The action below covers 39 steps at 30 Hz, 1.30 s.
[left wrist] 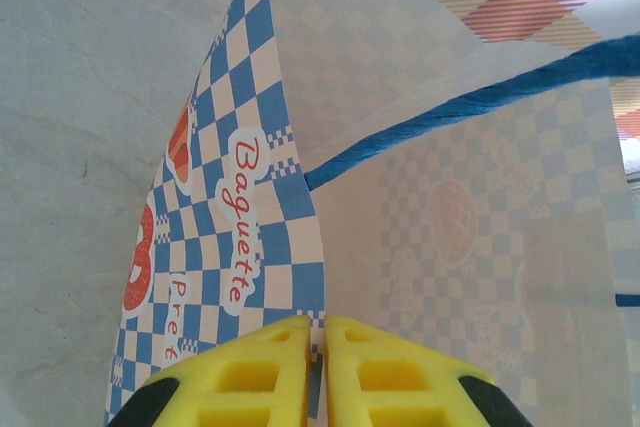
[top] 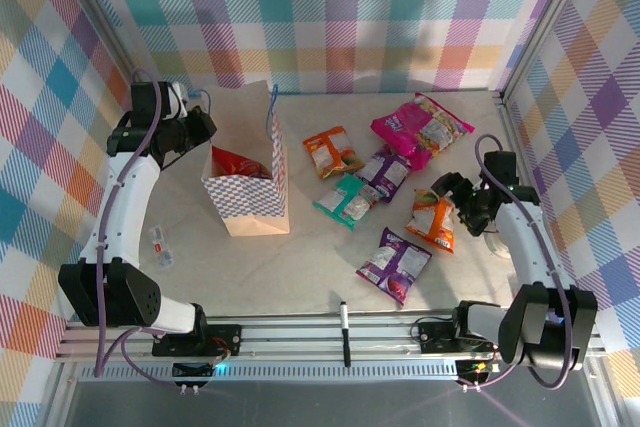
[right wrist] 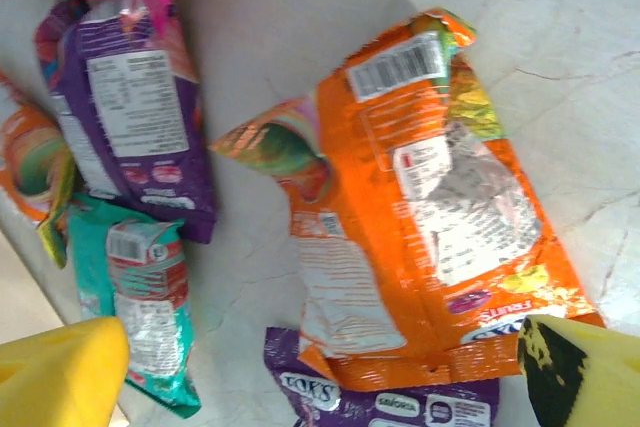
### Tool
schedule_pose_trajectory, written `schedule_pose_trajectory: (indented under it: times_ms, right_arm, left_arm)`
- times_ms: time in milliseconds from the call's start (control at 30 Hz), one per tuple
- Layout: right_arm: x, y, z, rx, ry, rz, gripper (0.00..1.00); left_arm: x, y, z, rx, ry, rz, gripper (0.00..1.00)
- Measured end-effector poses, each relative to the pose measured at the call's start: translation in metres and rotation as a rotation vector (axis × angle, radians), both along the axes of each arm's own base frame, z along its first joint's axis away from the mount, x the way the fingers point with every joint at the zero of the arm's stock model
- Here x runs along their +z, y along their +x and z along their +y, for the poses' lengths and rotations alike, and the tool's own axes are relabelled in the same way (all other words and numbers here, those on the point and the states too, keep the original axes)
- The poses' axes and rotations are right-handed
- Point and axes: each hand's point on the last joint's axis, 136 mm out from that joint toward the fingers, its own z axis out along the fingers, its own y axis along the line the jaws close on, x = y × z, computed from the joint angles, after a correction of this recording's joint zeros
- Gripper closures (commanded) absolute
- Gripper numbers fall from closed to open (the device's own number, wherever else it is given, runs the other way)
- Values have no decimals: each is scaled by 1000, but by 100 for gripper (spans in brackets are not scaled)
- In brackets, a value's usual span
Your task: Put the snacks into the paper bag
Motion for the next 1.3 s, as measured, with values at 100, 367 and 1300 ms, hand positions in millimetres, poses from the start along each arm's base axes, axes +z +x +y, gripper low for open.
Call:
schedule_pose_trajectory:
  times_ms: [100,367,1300]
  right_arm:
    - [-11,4,-1,8,4,22,1]
    - [-41,3,-4,22,15,75,1]
    - [-69,-20,5,152,16,109,1]
  left_arm:
    - [-2,-1,1,1,8,6,87]
    - [-3,-2,1,-7,20,9,87]
    - [-7,0,3,1,41,18,87]
